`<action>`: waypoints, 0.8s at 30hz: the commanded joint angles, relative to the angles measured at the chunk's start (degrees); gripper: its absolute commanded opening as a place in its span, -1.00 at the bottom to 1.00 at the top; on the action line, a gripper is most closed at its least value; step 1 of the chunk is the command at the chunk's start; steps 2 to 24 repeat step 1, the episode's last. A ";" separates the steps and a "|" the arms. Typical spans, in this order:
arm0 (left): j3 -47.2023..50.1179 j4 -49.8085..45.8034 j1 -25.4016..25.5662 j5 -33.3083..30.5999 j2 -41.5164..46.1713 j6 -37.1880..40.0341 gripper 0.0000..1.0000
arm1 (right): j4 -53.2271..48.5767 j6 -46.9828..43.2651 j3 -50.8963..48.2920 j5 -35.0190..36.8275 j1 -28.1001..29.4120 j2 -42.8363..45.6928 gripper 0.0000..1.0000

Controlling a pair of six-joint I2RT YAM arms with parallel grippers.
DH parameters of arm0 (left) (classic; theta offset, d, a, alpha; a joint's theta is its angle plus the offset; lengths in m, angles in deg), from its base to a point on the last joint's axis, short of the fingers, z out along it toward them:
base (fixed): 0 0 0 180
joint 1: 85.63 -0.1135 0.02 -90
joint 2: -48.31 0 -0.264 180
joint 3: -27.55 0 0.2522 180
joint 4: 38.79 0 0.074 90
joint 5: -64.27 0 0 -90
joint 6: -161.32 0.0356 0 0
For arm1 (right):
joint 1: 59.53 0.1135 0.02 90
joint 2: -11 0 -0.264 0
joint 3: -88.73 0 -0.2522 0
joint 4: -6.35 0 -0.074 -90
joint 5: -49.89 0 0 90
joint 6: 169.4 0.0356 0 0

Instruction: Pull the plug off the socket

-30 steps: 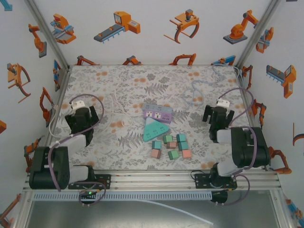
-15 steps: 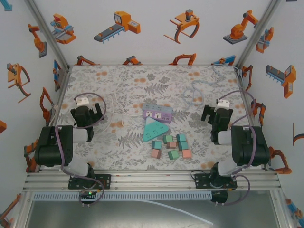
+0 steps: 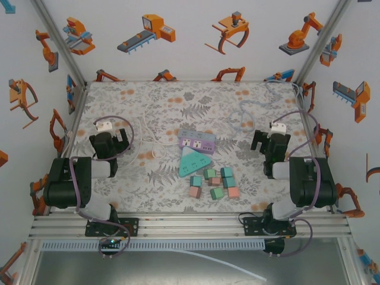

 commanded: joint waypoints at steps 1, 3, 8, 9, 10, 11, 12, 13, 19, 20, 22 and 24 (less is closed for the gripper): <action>-0.51 1.77 0.13 0.50 0.14 0.98 0.94 | 1.25 -0.63 1.02 -0.27 0.09 -0.16 0.99; -0.51 1.77 0.13 0.50 0.14 0.98 0.94 | 1.25 -0.63 1.02 -0.27 0.09 -0.16 0.99; -0.51 1.77 0.13 0.50 0.14 0.98 0.94 | 1.25 -0.63 1.02 -0.27 0.09 -0.16 0.99; -0.51 1.77 0.13 0.50 0.14 0.98 0.94 | 1.25 -0.63 1.02 -0.27 0.09 -0.16 0.99; -0.51 1.77 0.13 0.50 0.14 0.98 0.94 | 1.25 -0.63 1.02 -0.27 0.09 -0.16 0.99; -0.51 1.77 0.13 0.50 0.14 0.98 0.94 | 1.25 -0.63 1.02 -0.27 0.09 -0.16 0.99; -0.51 1.77 0.13 0.50 0.14 0.98 0.94 | 1.25 -0.63 1.02 -0.27 0.09 -0.16 0.99; -0.51 1.77 0.13 0.50 0.14 0.98 0.94 | 1.25 -0.63 1.02 -0.27 0.09 -0.16 0.99; -0.51 1.77 0.13 0.50 0.14 0.98 0.94 | 1.25 -0.63 1.02 -0.27 0.09 -0.16 0.99; -0.51 1.77 0.13 0.50 0.14 0.98 0.94 | 1.25 -0.63 1.02 -0.27 0.09 -0.16 0.99; -0.51 1.77 0.13 0.50 0.14 0.98 0.94 | 1.25 -0.63 1.02 -0.27 0.09 -0.16 0.99; -0.51 1.77 0.13 0.50 0.14 0.98 0.94 | 1.25 -0.63 1.02 -0.27 0.09 -0.16 0.99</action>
